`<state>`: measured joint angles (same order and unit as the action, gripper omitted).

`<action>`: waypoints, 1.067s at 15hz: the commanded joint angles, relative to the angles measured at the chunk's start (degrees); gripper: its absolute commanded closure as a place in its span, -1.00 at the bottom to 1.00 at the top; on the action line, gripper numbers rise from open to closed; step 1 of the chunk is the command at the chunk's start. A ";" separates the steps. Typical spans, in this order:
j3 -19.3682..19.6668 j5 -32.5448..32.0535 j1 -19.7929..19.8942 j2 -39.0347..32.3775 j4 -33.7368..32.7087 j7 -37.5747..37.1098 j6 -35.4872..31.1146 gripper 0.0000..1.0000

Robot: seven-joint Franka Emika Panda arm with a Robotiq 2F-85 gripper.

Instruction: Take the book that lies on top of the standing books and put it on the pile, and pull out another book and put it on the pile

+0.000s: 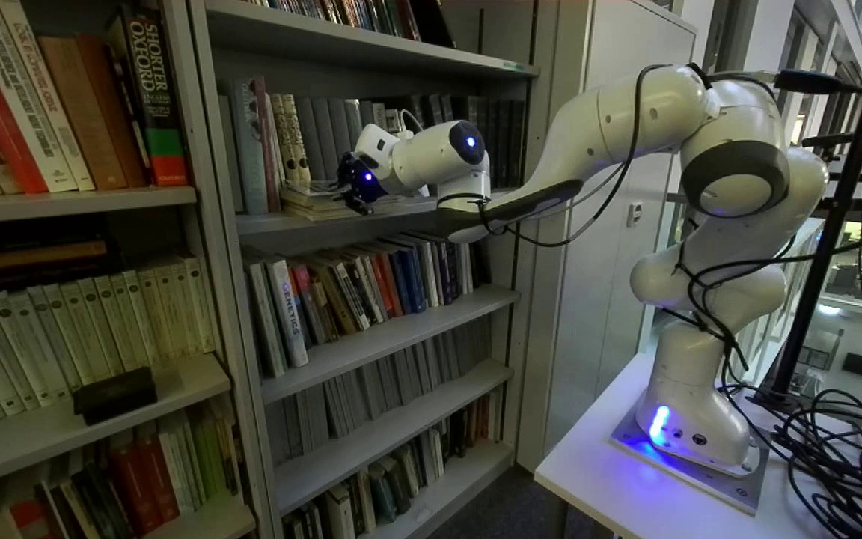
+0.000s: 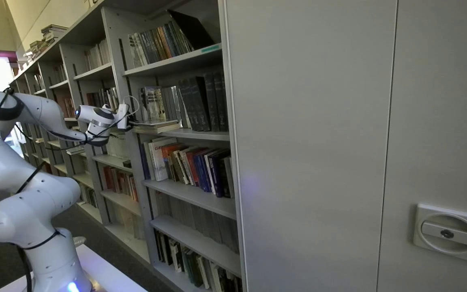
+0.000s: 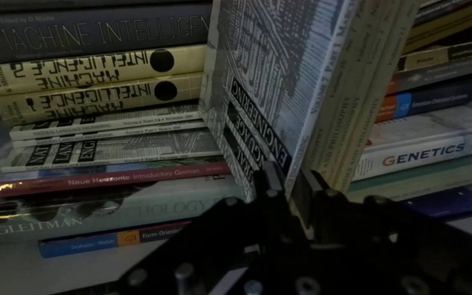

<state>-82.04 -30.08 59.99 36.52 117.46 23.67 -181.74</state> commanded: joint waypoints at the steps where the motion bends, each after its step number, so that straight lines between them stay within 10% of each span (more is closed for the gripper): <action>1: 0.97 -3.03 -2.13 -4.97 -0.83 4.05 4.37 0.01; 8: 6.46 -6.10 -7.89 -5.15 -0.96 4.78 7.72 -0.99; 16: 22.31 2.93 -32.93 -7.30 -0.52 14.74 38.57 -1.00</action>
<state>-65.83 -31.81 36.39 32.33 117.13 31.67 -152.58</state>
